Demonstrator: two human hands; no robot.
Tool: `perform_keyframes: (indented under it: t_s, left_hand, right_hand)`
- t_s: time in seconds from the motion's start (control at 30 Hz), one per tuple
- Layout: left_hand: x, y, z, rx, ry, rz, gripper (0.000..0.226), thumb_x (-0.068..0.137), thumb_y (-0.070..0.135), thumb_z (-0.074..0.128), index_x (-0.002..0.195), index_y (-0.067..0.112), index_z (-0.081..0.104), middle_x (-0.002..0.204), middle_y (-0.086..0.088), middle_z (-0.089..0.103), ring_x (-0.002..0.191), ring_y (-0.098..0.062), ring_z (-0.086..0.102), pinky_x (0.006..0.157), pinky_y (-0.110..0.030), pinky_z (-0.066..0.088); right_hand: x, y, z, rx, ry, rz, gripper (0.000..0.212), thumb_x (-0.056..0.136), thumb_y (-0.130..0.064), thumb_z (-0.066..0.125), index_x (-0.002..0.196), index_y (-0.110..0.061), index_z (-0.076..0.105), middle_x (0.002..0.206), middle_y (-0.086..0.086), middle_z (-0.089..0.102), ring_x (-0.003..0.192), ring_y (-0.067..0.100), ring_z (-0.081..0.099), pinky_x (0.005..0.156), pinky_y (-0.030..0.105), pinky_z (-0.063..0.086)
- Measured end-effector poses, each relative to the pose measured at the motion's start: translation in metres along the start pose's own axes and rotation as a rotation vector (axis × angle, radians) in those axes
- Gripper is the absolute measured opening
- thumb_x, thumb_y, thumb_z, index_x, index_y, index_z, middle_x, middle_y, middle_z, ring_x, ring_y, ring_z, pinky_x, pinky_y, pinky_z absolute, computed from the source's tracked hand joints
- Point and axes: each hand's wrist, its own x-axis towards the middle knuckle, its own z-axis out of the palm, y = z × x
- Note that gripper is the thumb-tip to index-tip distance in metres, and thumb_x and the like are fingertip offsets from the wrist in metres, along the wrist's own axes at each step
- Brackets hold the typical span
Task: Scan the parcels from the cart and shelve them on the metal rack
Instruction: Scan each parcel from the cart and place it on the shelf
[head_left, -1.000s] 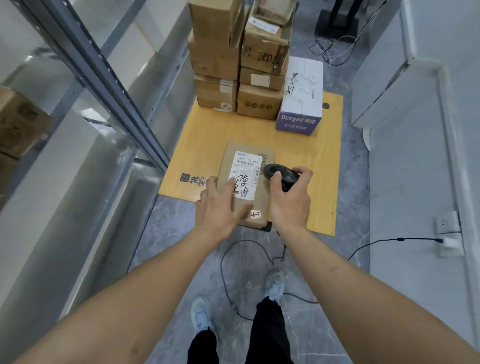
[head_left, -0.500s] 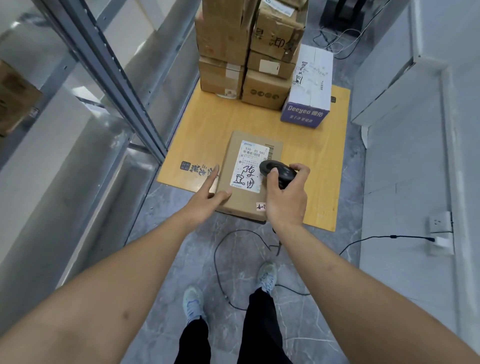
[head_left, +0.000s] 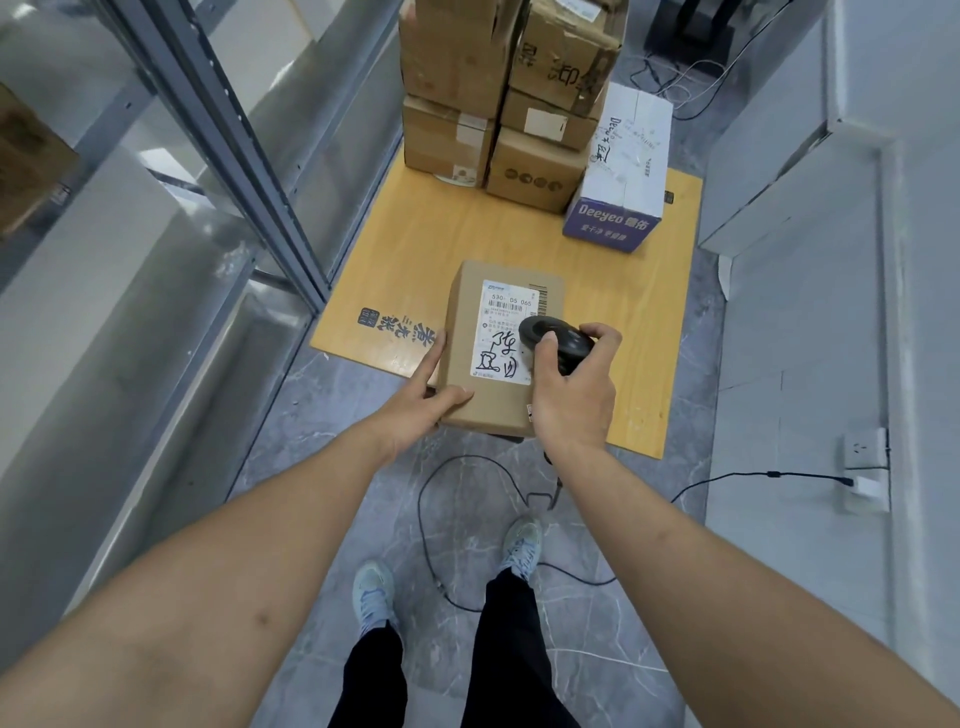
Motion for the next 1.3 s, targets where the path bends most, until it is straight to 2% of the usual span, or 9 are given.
perform_keyframes:
  t_s: [0.17, 0.3, 0.4, 0.5, 0.6, 0.87, 1.13, 1.23, 1.3]
  left_hand:
    - [-0.020, 0.009, -0.009, 0.085, -0.017, 0.044, 0.082, 0.105, 0.038, 0.061, 0.152, 0.074, 0.005, 0.125, 0.007, 0.062, 0.111, -0.010, 0.062, 0.093, -0.029, 0.049]
    - [-0.044, 0.015, -0.018, 0.145, -0.014, 0.113, 0.080, 0.108, 0.035, 0.056, 0.155, 0.071, 0.001, 0.141, 0.012, 0.056, 0.114, 0.005, 0.057, 0.106, -0.028, 0.043]
    - [-0.062, 0.018, -0.026, 0.166, 0.025, 0.172, 0.080, 0.110, 0.032, 0.053, 0.157, 0.066, -0.002, 0.148, 0.022, 0.047, 0.124, -0.002, 0.055, 0.109, -0.021, 0.039]
    - [-0.080, 0.017, -0.037, 0.178, 0.056, 0.247, 0.083, 0.109, 0.032, 0.055, 0.155, 0.070, -0.003, 0.162, 0.019, 0.036, 0.144, -0.011, 0.043, 0.124, -0.035, 0.032]
    - [-0.096, 0.021, -0.047, 0.215, 0.074, 0.337, 0.085, 0.108, 0.030, 0.057, 0.157, 0.067, -0.003, 0.166, 0.026, 0.025, 0.150, -0.006, 0.033, 0.128, -0.038, 0.025]
    - [-0.160, 0.060, -0.075, 0.306, 0.162, 0.478, 0.082, 0.108, 0.040, 0.056, 0.156, 0.064, -0.007, 0.165, 0.022, 0.030, 0.148, -0.010, 0.038, 0.120, -0.029, 0.031]
    - [-0.224, 0.080, -0.082, 0.256, 0.399, 0.548, 0.078, 0.106, 0.055, 0.051, 0.149, 0.075, -0.010, 0.158, 0.014, 0.044, 0.137, -0.022, 0.052, 0.119, -0.054, 0.039]
    - [-0.257, 0.079, -0.074, 0.201, 0.511, 0.526, 0.078, 0.109, 0.049, 0.049, 0.156, 0.066, -0.010, 0.152, 0.015, 0.045, 0.127, -0.013, 0.053, 0.111, -0.036, 0.045]
    - [-0.278, 0.074, -0.068, 0.187, 0.605, 0.515, 0.077, 0.109, 0.049, 0.048, 0.157, 0.064, -0.010, 0.159, 0.010, 0.043, 0.129, -0.013, 0.050, 0.107, -0.034, 0.044]
  right_hand:
    - [-0.007, -0.013, -0.009, 0.007, -0.012, -0.026, 0.034, 0.104, -0.048, 0.053, 0.129, -0.031, 0.038, 0.100, -0.009, 0.067, 0.087, 0.015, 0.067, 0.075, 0.037, 0.053]
    - [-0.022, -0.032, -0.013, 0.033, -0.014, -0.055, 0.032, 0.104, -0.046, 0.052, 0.128, -0.030, 0.038, 0.095, -0.014, 0.064, 0.083, 0.006, 0.064, 0.073, 0.034, 0.050]
    - [-0.040, -0.047, -0.014, 0.045, -0.020, -0.080, 0.031, 0.104, -0.045, 0.052, 0.127, -0.029, 0.038, 0.092, -0.015, 0.062, 0.082, 0.004, 0.062, 0.073, 0.034, 0.050]
    - [-0.060, -0.067, -0.016, 0.078, -0.006, -0.082, 0.031, 0.105, -0.046, 0.051, 0.126, -0.028, 0.038, 0.092, -0.017, 0.060, 0.083, 0.003, 0.061, 0.077, 0.036, 0.051]
    - [-0.080, -0.087, -0.023, 0.139, 0.022, -0.060, 0.030, 0.105, -0.046, 0.051, 0.126, -0.027, 0.039, 0.093, -0.016, 0.060, 0.081, 0.001, 0.058, 0.076, 0.033, 0.044]
    - [-0.132, -0.138, -0.048, 0.229, 0.050, -0.152, 0.029, 0.104, -0.045, 0.052, 0.123, -0.028, 0.039, 0.093, -0.015, 0.057, 0.081, 0.004, 0.056, 0.077, 0.035, 0.040]
    - [-0.166, -0.180, -0.062, 0.261, -0.097, -0.386, 0.028, 0.105, -0.045, 0.052, 0.125, -0.030, 0.039, 0.095, -0.019, 0.054, 0.085, 0.004, 0.057, 0.079, 0.033, 0.039]
    - [-0.179, -0.189, -0.064, 0.270, -0.192, -0.484, 0.028, 0.104, -0.046, 0.053, 0.124, -0.032, 0.039, 0.098, -0.016, 0.057, 0.092, 0.016, 0.061, 0.083, 0.036, 0.045]
    - [-0.190, -0.192, -0.067, 0.262, -0.257, -0.555, 0.027, 0.104, -0.045, 0.054, 0.122, -0.033, 0.038, 0.098, -0.017, 0.056, 0.095, 0.017, 0.061, 0.083, 0.036, 0.045]
